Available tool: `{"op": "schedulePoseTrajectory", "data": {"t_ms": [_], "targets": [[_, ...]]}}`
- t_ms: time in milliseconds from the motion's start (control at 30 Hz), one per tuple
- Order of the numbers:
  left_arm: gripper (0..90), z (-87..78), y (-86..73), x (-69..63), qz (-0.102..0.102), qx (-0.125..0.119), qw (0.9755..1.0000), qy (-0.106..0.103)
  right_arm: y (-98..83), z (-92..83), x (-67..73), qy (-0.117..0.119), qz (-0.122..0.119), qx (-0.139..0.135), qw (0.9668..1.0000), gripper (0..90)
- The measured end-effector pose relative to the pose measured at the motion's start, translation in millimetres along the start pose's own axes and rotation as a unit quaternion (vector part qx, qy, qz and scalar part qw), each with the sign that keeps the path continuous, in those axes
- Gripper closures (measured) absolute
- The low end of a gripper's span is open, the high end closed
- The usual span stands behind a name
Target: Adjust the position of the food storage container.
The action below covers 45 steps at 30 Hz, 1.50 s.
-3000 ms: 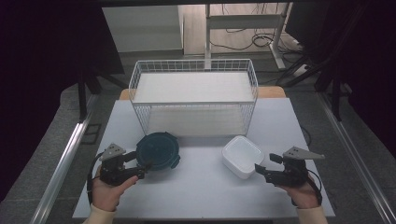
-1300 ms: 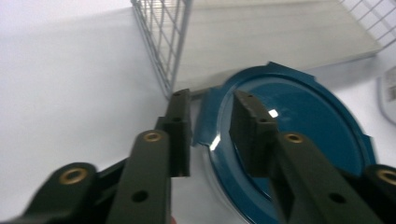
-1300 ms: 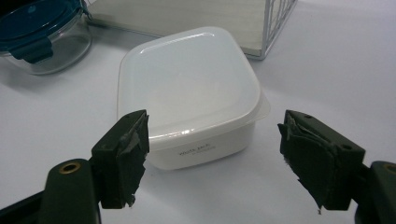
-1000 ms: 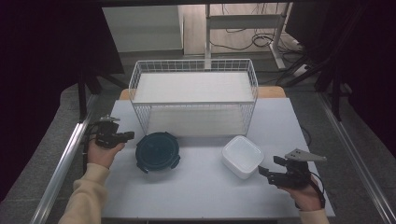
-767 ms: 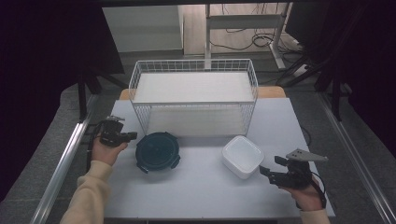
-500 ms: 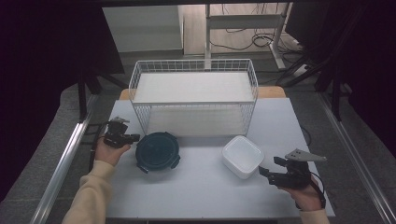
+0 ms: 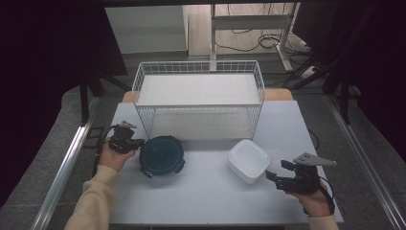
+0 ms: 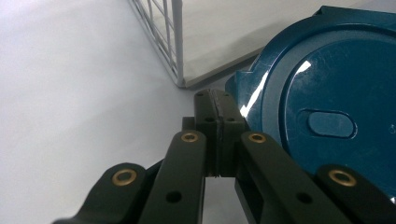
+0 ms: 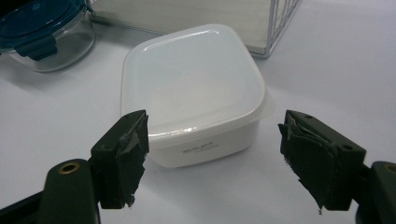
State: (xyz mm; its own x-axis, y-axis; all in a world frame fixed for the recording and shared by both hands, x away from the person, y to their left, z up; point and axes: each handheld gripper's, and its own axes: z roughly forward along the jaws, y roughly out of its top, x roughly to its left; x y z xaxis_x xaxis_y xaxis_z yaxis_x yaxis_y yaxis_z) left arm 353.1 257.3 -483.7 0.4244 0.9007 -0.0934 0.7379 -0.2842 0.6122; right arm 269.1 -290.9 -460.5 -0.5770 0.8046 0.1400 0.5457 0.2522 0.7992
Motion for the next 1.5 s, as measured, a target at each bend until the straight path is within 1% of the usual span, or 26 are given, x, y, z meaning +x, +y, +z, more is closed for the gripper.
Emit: {"op": "schedulePoseTrajectory", "data": {"t_ms": [33, 67, 200, 233, 267, 367, 433, 533, 567, 633, 833, 1033, 1067, 1133, 1200, 1233, 1267, 1333, 1500], "targets": [[90.0, -0.1, 0.0, -0.3, 0.003, 0.000, 1.0000, 0.000, 0.1, 0.0, 0.0, 0.001, 0.001, 0.000, 1.0000, 23.0], [90.0, -0.1, -0.1, -1.3, 0.011, 0.000, 0.9999, 0.001, 0.1, 0.1, 0.0, 0.002, 0.001, -0.001, 1.0000, 23.0], [90.0, 0.6, -0.1, -2.9, 0.019, 0.002, 0.9998, 0.001, 0.0, 0.6, 0.1, 0.002, 0.000, 0.001, 1.0000, 23.0], [90.0, 2.9, 0.2, -5.4, 0.029, 0.006, 0.9996, 0.002, 0.1, 0.6, 0.2, 0.002, 0.001, 0.001, 1.0000, 23.0], [90.0, 2.9, 0.2, -5.4, 0.029, 0.006, 0.9996, 0.002, 0.2, 0.4, 0.4, 0.002, 0.001, 0.001, 1.0000, 23.0], [90.0, 3.9, 1.1, -9.8, 0.034, 0.006, 0.9994, -0.004, 0.4, -0.1, 0.6, 0.001, 0.000, -0.001, 1.0000, 23.0], [90.0, 5.0, 1.9, -12.9, 0.041, 0.006, 0.9990, -0.014, 0.5, -0.5, 0.2, 0.001, 0.001, -0.001, 1.0000, 22.9], [90.0, 5.5, 2.2, -15.0, 0.044, 0.006, 0.9988, -0.021, 0.4, -0.4, 0.0, 0.000, 0.001, -0.001, 1.0000, 22.9], [90.0, 5.9, 2.2, -18.0, 0.049, 0.006, 0.9984, -0.026, 0.2, -0.2, -0.2, 0.000, 0.001, 0.000, 1.0000, 22.9], [90.0, 5.9, 2.2, -20.0, 0.052, 0.006, 0.9982, -0.027, 0.1, 0.0, -0.2, 0.001, 0.001, 0.000, 1.0000, 23.0], [90.0, 6.3, 2.0, -35.7, 0.074, 0.009, 0.9963, -0.042, 0.4, -0.2, 0.6, 0.000, 0.000, 0.000, 1.0000, 22.9], [90.0, 5.0, -0.3, -51.4, 0.091, 0.013, 0.9944, -0.051, 0.2, -0.3, 0.3, 0.000, 0.001, 0.000, 1.0000, 23.0], [90.0, 4.8, -1.2, -55.8, 0.090, 0.012, 0.9943, -0.055, 0.1, -0.1, 0.3, 0.000, 0.000, 0.001, 1.0000, 22.9], [90.0, 4.3, -1.6, -58.0, 0.090, 0.011, 0.9942, -0.057, 0.1, 0.0, 0.6, 0.001, 0.000, 0.002, 1.0000, 22.9], [90.0, 3.8, -2.3, -62.6, 0.094, 0.008, 0.9935, -0.063, 0.3, -0.2, 0.9, 0.000, 0.000, 0.002, 1.0000, 22.9], [90.0, 3.1, -3.2, -68.0, 0.098, 0.007, 0.9929, -0.067, 0.4, -0.4, 0.9, 0.000, 0.000, 0.001, 1.0000, 23.0], [90.0, 3.1, -3.2, -68.0, 0.098, 0.007, 0.9929, -0.067, 0.4, -0.4, 0.9, 0.000, 0.000, 0.001, 1.0000, 23.0], [90.0, 2.1, -4.7, -72.8, 0.098, 0.005, 0.9928, -0.069, 0.4, -0.5, 0.9, 0.000, 0.001, 0.001, 1.0000, 22.9], [90.0, 0.1, -12.5, -76.6, 0.083, -0.006, 0.9930, -0.084, 0.4, 0.0, 1.2, 0.000, -0.001, 0.003, 1.0000, 22.9]]}}
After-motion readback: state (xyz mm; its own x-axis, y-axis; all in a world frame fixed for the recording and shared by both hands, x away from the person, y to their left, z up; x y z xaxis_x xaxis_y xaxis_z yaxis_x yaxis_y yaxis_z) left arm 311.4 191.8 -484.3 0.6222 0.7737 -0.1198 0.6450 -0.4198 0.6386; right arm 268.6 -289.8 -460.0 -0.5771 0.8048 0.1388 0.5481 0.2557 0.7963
